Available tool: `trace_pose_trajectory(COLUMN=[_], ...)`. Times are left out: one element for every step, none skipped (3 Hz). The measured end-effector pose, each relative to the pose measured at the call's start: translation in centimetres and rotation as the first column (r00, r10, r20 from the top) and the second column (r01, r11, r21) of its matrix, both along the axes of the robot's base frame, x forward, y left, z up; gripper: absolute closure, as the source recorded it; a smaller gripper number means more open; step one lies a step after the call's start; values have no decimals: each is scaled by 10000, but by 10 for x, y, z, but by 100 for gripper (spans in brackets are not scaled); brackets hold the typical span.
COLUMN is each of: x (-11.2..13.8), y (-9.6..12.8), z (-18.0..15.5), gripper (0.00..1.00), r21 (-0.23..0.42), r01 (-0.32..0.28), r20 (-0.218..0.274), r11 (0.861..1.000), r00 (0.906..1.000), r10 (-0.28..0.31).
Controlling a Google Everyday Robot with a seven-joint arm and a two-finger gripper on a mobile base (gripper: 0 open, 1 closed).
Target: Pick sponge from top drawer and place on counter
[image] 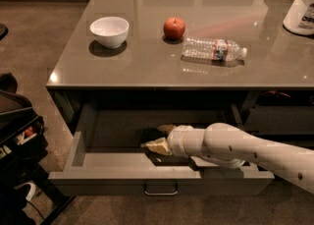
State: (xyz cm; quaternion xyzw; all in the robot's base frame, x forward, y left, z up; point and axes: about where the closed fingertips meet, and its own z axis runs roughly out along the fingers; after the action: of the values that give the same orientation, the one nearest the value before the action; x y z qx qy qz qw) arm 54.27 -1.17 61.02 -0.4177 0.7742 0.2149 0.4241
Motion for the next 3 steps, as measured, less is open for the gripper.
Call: trace_pose_trajectory(x=[0, -2, -18], y=[0, -1, -18], z=[0, 11, 70], gripper=[100, 100, 100], r21=[0, 66, 396], r01=[0, -471, -1081], r20=[0, -9, 440], r11=[10000, 9989, 9933], r00=[10000, 9989, 9934], r10=[0, 471, 1064])
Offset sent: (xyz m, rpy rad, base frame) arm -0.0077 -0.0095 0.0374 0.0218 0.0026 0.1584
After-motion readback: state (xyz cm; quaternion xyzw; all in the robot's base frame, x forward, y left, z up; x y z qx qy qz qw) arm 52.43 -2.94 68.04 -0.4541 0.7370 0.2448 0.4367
